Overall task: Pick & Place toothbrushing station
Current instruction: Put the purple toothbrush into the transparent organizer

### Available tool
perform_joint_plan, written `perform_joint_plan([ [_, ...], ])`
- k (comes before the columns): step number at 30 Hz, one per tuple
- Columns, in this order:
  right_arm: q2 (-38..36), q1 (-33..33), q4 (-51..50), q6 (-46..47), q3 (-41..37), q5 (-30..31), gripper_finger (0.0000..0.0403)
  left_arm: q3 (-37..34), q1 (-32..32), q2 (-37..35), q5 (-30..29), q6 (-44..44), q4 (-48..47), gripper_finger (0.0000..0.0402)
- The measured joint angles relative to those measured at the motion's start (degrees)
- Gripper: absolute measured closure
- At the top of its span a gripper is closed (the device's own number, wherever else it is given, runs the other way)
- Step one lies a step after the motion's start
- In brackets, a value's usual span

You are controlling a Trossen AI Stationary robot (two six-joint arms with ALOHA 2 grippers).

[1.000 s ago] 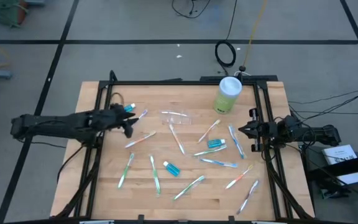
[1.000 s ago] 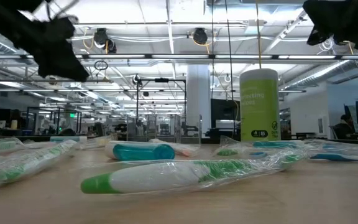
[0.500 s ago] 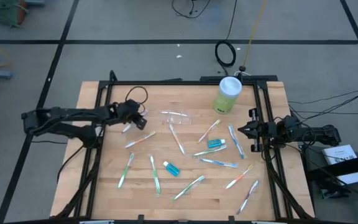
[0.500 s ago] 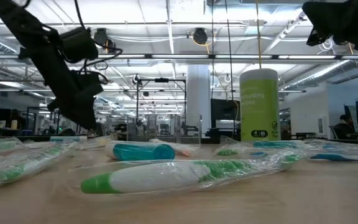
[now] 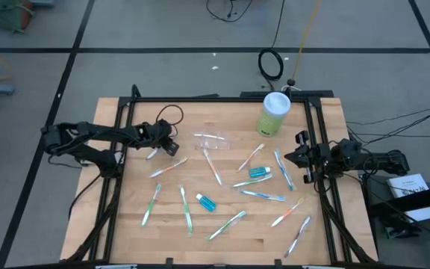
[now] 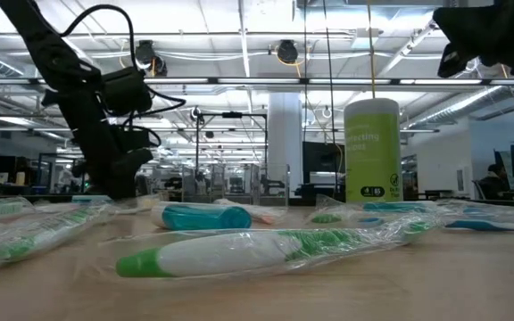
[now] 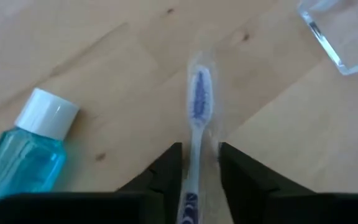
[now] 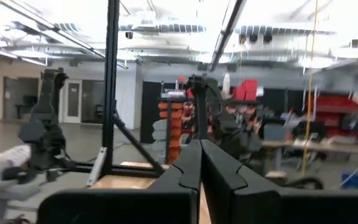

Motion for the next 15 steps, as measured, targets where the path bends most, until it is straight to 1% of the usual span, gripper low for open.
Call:
perform_joint_plan([
  [4,0.6,0.0,-3.4,6.3,-0.5,0.1,0.0403,-0.1,0.1,-1.1,1.6,2.3,3.0,0.0365],
  [6,1.8,0.1,-4.5,7.7,-0.5,2.4,0.0403,1.2,0.1,-2.1,3.5,4.4,3.3,0.039],
  [9,4.6,0.1,-5.1,10.5,-0.5,8.4,0.0403,4.3,0.1,-4.2,5.6,5.6,3.0,0.0391],
  [11,7.1,0.1,-4.9,12.1,-0.5,11.3,0.0403,6.5,-0.2,-6.1,6.8,5.8,2.8,0.0392],
  [13,9.8,0.1,-5.0,14.1,-0.5,12.0,0.0403,8.5,-1.0,-8.2,7.5,6.2,2.9,0.0398],
  [15,13.0,0.1,-2.6,16.0,-0.5,12.1,0.0403,10.1,-1.8,-10.6,7.5,7.3,3.1,0.0397],
])
